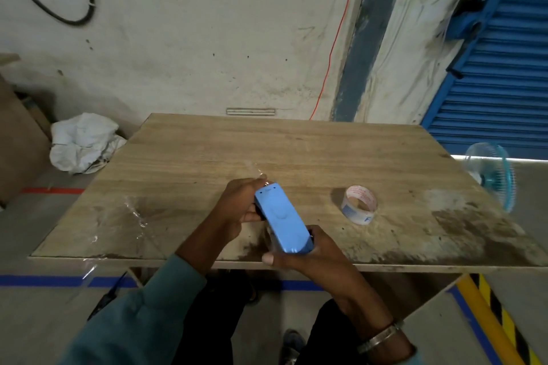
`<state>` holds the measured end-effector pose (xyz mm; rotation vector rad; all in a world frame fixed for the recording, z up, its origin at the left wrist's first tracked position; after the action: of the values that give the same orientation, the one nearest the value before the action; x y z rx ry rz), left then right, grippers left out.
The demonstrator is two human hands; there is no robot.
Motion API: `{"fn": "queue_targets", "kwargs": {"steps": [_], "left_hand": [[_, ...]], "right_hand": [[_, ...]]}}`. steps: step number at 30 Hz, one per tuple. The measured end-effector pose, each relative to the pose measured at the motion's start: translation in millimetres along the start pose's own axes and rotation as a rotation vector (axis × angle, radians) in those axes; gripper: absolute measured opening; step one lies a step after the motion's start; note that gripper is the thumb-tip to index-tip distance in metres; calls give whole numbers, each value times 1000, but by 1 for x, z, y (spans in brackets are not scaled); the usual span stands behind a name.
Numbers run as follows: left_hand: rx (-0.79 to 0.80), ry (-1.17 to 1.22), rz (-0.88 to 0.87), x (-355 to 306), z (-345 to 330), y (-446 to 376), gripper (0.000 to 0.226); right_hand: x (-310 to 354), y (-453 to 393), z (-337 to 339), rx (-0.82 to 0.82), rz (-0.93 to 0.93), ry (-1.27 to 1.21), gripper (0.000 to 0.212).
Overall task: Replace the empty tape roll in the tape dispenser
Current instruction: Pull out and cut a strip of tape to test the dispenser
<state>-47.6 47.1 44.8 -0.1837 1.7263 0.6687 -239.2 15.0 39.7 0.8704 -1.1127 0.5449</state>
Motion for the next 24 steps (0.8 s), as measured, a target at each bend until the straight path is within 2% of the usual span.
{"fn": "queue_targets", "kwargs": {"steps": [2,8,11,16,20,24], "left_hand": [[45,-35,-54,-10,-7,5,28],[132,-94,-134,-19,-25,6,31],[58,-44,-64,-22,-12,3,24],[33,-115,-17,-26,10,-4,33],[-20,-30,-4,-22,24,-15,36],[-22,-59,-19,-14,25,-23,34]], "right_hand": [[3,-2,-7,56,-4,-51,41],[1,-4,-2,-51,60,-47,28],[1,-2,-4,-35,71,-120,27],[0,6,1,8,78,-159,32],[-16,18,-14,34,47,-149,39],[-28,27,-17,14,16,-287,27]]}}
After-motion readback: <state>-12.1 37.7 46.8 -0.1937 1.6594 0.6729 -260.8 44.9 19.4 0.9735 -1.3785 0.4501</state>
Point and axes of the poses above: each hand's wrist, its own y-axis away from the middle knuckle, its own z-axis out of the back of the hand, x = y × z, the point moved 9 cm from there along -y, towards the middle knuckle, and after that the axes turned 10 degrees about x, right-handed, at the moved point
